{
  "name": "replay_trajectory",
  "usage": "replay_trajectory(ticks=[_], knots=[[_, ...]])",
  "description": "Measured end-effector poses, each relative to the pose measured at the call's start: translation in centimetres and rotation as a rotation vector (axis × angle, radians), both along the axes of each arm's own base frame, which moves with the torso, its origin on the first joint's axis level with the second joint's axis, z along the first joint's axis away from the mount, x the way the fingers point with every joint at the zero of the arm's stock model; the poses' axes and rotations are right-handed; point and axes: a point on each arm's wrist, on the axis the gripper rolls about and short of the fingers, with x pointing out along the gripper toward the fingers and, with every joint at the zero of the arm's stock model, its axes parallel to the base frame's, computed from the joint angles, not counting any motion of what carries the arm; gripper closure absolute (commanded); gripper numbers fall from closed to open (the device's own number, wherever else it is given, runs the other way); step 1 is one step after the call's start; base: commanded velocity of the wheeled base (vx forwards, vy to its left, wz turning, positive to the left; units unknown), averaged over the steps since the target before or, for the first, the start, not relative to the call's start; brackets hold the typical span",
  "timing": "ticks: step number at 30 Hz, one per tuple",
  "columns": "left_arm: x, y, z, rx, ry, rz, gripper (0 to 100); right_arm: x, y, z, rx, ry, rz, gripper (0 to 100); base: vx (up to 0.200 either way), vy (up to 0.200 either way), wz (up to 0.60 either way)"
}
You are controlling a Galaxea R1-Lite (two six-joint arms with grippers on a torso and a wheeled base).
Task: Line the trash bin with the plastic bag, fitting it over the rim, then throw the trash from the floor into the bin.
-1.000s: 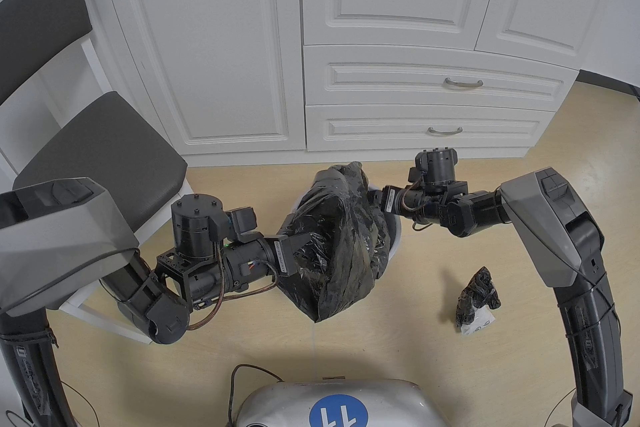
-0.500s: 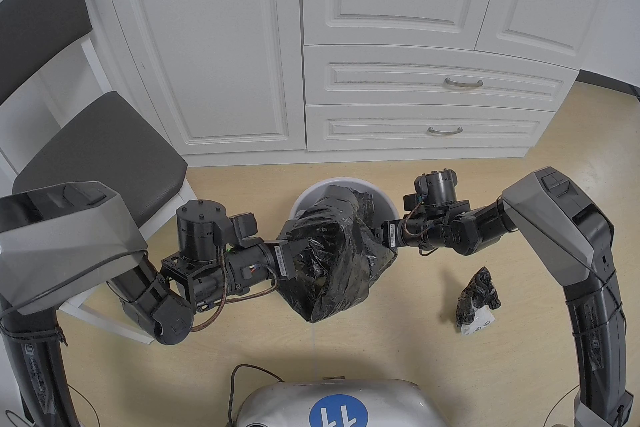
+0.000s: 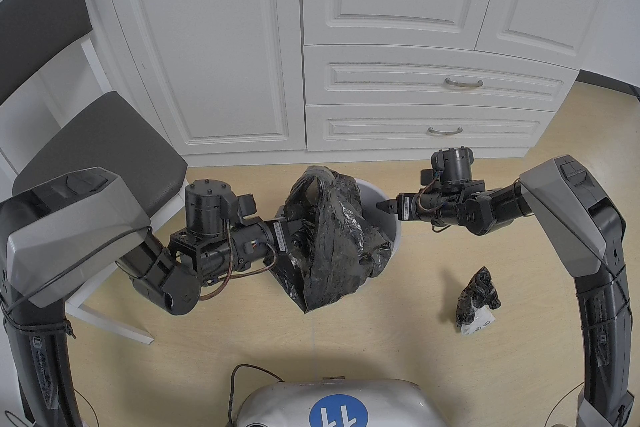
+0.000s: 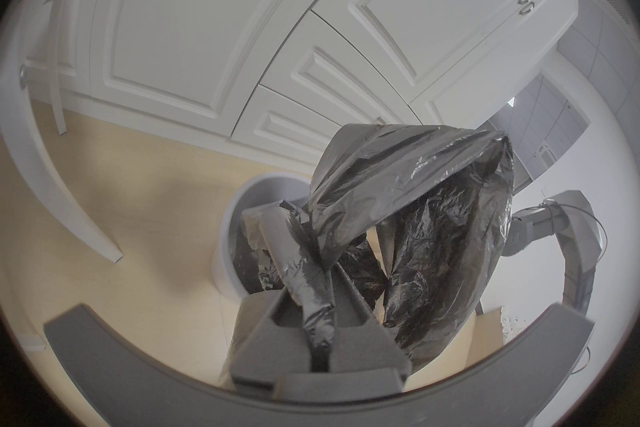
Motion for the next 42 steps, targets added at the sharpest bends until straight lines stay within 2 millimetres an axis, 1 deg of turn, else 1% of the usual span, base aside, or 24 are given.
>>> replay_trajectory(ticks=[5,11,16,19,21,24,29,33,35,38,42], knots=[[1.6,-0.9,1.1,-0.008,-0.033,0.021,100,1.3,0.1,0.7,0.049,-0.040,-0.081,0,0.000,0.000,0.00],[3.6,-2.4,2.7,-0.011,-0.078,0.099,100,2.2,0.5,0.1,0.067,-0.051,-0.112,0,0.000,0.000,0.00],[5.0,-3.9,4.2,-0.031,-0.120,0.202,100,2.6,0.0,-0.1,0.072,-0.051,-0.131,0,0.000,0.000,0.00],[5.3,-5.2,4.7,-0.057,-0.121,0.259,100,2.7,-0.5,0.1,0.073,-0.052,-0.143,0,0.000,0.000,0.00],[5.0,-6.4,4.8,-0.063,-0.112,0.269,100,2.8,-0.9,0.5,0.074,-0.056,-0.152,0,0.000,0.000,0.00],[4.6,-7.7,4.8,-0.067,-0.112,0.262,100,2.7,-1.6,1.0,0.073,-0.055,-0.164,0,0.000,0.000,0.00],[3.7,-9.4,3.6,-0.043,-0.088,0.252,100,2.3,-2.7,2.1,0.064,-0.032,-0.183,0,0.000,0.000,0.00],[3.7,-9.8,1.9,-0.011,-0.059,0.274,100,2.0,-3.0,2.9,0.063,-0.030,-0.187,0,0.000,0.000,0.00],[3.5,-10.1,0.6,0.009,-0.035,0.278,100,1.8,-3.1,3.1,0.060,-0.029,-0.187,0,0.000,0.000,0.00],[3.7,-10.1,-1.1,0.023,-0.002,0.295,100,1.7,-3.2,3.4,0.057,-0.031,-0.186,0,0.000,0.000,0.00],[3.7,-10.4,-2.7,0.037,0.027,0.295,100,1.3,-3.1,3.8,0.056,-0.032,-0.182,0,0.000,0.000,0.00]])
